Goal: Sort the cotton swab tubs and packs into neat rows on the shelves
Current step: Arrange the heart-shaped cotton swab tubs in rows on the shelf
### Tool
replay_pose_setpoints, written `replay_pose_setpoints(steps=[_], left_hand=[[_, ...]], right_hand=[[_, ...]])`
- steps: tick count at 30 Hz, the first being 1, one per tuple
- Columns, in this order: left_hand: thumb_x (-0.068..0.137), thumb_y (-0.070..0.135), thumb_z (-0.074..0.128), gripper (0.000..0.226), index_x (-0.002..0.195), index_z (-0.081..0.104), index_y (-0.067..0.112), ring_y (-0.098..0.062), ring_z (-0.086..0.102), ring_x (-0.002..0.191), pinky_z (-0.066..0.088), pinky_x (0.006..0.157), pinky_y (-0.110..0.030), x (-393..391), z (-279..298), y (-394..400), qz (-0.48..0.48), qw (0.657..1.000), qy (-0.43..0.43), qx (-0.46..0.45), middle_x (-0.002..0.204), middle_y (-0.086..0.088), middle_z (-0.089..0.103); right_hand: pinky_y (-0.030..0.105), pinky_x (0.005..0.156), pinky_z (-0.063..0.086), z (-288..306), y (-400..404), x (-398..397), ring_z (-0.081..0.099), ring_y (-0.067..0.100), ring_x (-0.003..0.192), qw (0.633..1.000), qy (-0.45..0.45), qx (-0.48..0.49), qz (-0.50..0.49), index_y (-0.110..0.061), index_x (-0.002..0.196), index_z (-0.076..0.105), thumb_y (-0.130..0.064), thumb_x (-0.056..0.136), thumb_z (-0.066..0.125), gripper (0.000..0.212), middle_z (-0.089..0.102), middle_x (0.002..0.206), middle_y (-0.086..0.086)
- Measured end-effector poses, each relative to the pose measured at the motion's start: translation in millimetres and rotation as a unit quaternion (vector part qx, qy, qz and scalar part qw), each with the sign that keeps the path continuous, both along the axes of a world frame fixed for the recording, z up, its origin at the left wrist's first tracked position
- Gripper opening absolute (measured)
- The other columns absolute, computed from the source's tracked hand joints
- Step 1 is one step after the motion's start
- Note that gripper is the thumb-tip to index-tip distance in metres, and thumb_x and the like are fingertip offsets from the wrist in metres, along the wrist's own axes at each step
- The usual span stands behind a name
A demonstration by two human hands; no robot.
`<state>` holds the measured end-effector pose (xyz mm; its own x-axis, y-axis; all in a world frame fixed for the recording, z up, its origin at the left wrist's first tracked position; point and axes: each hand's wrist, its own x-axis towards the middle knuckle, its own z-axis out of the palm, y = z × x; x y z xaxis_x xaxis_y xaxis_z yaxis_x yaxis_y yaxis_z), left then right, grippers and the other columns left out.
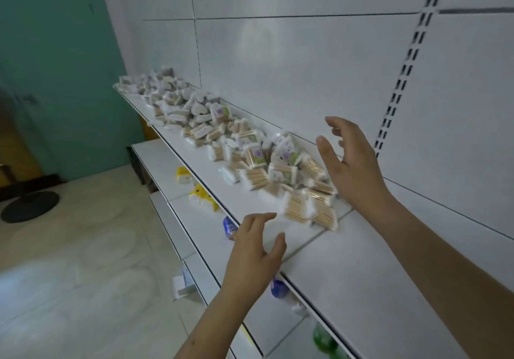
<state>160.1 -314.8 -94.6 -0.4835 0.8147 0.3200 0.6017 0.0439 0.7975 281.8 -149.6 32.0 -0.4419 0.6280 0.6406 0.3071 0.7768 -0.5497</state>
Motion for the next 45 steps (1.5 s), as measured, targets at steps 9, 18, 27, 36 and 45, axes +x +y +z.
replay_pose_setpoints(steps=[9,18,27,36,45], left_hand=[[0.095,0.037,0.061,0.041,0.134,0.05,0.034,0.005,0.047,0.117,0.033,0.088,-0.001,-73,-2,48,0.005,1.0,-0.016,-0.002,0.128,0.02,0.045],[0.09,0.03,0.067,0.048,0.134,0.049,0.029,0.001,0.048,0.117,0.032,0.093,-0.001,-119,-4,130,-0.039,0.998,0.04,-0.004,0.129,0.015,0.045],[0.087,0.045,0.069,0.055,0.138,0.05,0.037,-0.009,0.055,0.11,0.048,0.094,-0.025,-142,-5,183,-0.082,0.989,0.123,-0.019,0.13,0.012,0.047],[0.091,0.043,0.067,0.036,0.124,0.056,0.037,-0.007,0.053,0.11,0.049,0.092,-0.033,-161,6,189,-0.18,0.977,0.115,-0.002,0.127,0.015,0.05],[0.087,0.037,0.074,0.03,0.112,0.057,0.039,-0.007,0.06,0.101,0.052,0.078,-0.022,-188,23,152,-0.213,0.974,-0.054,0.045,0.111,0.017,0.059]], right_hand=[[0.027,0.1,0.036,-27,74,-73,0.044,0.016,0.13,0.995,-0.093,-0.014,-0.033,-0.021,0.145,0.039,-0.036,0.099,0.053,0.05,0.043,0.145,0.0],[0.035,0.103,0.041,-59,155,-117,0.046,0.02,0.124,0.972,-0.231,-0.015,-0.027,-0.02,0.142,0.042,-0.038,0.09,0.066,0.06,0.046,0.137,0.002],[0.033,0.087,0.048,-60,179,-120,0.051,0.012,0.102,0.954,-0.297,0.023,0.033,-0.027,0.138,0.05,-0.056,0.081,0.066,0.066,0.045,0.123,-0.007],[0.03,0.082,0.047,-53,167,-125,0.054,0.011,0.097,0.962,-0.27,0.031,0.021,-0.028,0.128,0.055,-0.045,0.08,0.074,0.054,0.044,0.116,-0.013],[0.026,0.093,0.051,-32,111,-109,0.054,0.007,0.102,0.991,-0.107,0.012,-0.084,-0.022,0.136,0.05,-0.025,0.085,0.075,0.057,0.044,0.121,-0.003]])
